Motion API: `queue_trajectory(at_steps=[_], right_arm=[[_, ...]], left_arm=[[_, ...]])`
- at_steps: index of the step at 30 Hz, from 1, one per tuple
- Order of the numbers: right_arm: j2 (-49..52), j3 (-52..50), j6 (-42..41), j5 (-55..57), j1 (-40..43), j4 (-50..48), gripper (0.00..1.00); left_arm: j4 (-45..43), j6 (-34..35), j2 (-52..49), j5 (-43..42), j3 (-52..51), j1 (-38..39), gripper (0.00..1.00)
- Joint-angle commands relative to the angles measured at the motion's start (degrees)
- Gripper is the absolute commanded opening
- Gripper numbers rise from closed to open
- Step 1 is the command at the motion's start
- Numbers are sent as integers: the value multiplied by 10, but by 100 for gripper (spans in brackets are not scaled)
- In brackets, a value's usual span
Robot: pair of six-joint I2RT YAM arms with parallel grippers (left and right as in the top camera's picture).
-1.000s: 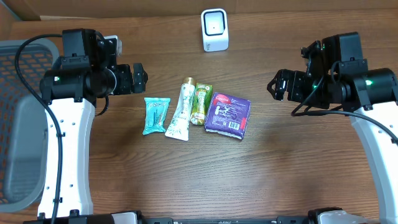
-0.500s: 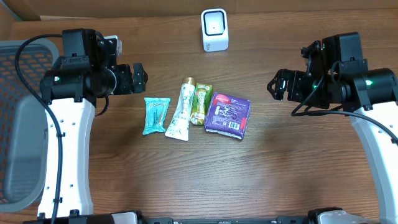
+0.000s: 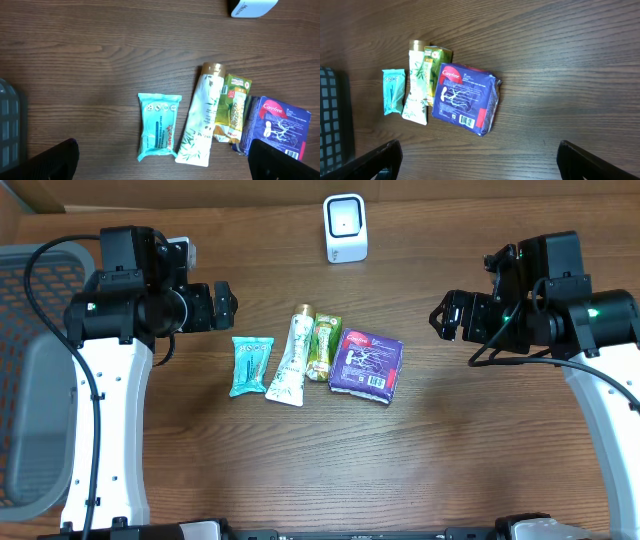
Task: Scan the item barcode
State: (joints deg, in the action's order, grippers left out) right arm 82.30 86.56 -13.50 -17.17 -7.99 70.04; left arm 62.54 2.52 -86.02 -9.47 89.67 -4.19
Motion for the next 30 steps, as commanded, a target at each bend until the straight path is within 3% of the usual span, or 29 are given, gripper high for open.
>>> queue_trajectory(at_steps=[1,10,18,30], right_arm=[[1,-4,-2,0,-3,-3,99],[8,-4,-2,0,-3,-21,99],[54,-4,-8,-12,-3,-113,99],[74,-4,-42,-43,-3,-84,98]], left_arm=[[1,-15,-2,-4,15,3,100],[1,-15,-2,-4,15,3,99],[1,-15,-2,-4,15,3,100],[1,-15,-2,-4,15,3,100]])
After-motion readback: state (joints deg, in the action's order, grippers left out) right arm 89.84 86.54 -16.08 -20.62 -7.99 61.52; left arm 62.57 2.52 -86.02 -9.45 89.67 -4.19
